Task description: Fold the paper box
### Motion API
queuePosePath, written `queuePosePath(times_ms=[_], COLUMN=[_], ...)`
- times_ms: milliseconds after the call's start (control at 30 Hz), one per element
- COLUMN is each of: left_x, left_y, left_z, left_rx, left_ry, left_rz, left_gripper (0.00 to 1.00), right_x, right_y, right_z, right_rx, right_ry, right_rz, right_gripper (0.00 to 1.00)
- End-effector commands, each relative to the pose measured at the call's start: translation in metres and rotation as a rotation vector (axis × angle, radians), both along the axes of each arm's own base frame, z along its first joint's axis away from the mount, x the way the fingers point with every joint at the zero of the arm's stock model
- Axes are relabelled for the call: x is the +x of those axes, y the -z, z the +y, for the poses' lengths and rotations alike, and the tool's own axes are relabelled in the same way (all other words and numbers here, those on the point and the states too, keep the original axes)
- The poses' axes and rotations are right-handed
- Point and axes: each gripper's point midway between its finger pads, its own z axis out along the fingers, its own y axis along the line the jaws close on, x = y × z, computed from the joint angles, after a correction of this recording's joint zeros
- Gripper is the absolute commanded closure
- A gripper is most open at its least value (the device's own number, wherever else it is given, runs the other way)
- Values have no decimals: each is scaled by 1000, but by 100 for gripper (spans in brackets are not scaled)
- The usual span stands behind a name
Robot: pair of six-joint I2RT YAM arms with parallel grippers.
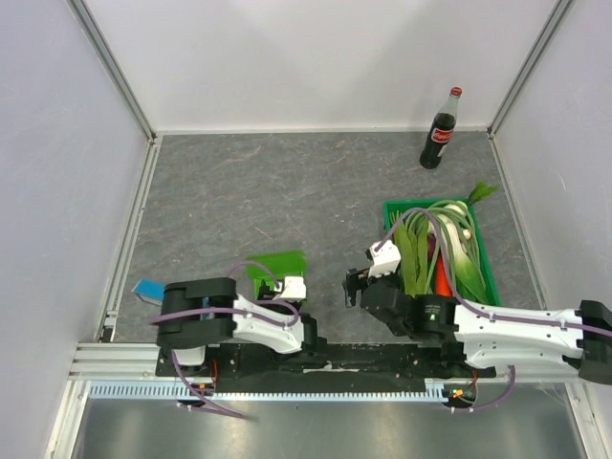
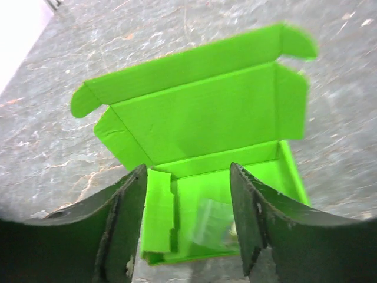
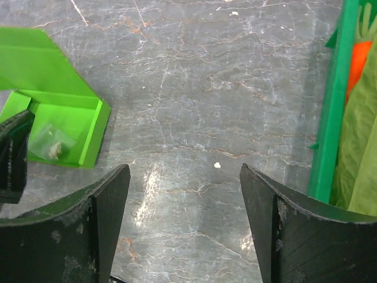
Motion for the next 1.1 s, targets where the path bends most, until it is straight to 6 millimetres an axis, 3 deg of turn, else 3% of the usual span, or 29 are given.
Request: queuePosePath(times_ms=[0,133,267,300,333,367,400,433,467,533,667,700,833,967,1033,1067], left_x=[1,-4,-6,-9,-11,-12,-24,-7,-9,-7,-22,-29,-41,-44,-44,-46], left_y=[-64,-73,-81,-81,-79,-86,-68,-70,-107,-101,-117,-120,-105,-108,-125,-122], left_z=[-24,-24,-23,-38,-40,-47,-132,-128,-132,-110,-118,-117,-83,-39,-17,-9], left_rx=[-562,-468,-460,-506,-284,-271,-571,-412,-611,-549,-548,-560,-571,-658,-710,-705], left_ry=[33,-11,-19,-39,2,37,271,453,572,495,582,606,555,542,541,540], left_rz=[-117,-52,-25,26,100,169,375,379,332,362,447,479,603,602,530,527], left_gripper=[31,26,24,23,22,22,21,6,3,2,3,9,13,14,13,12], right_x=[-9,-6,-3,-3,-2,-3,-3,-2,-2,-1,3,4,5,22,33,35], right_y=[-12,-21,-13,-11,-10,-8,-7,-8,-9,-7,3,2,3,-3,-11,-13], right_z=[20,30,44,46,48,52,53,54,55,55,59,62,80,101,117,124], right_rx=[-31,-54,-70,-66,-60,-43,-34,-23,-16,-13,-31,-30,-31,-30,29,42], right_ry=[-222,-267,-318,-324,-328,-347,-350,-345,-347,-353,-383,-390,-495,-570,-622,-641], right_rz=[26,18,48,57,65,80,88,90,90,98,130,132,150,68,-3,-13], right_gripper=[16,16,15,15,15,15,15,15,15,15,15,15,14,14,14,16])
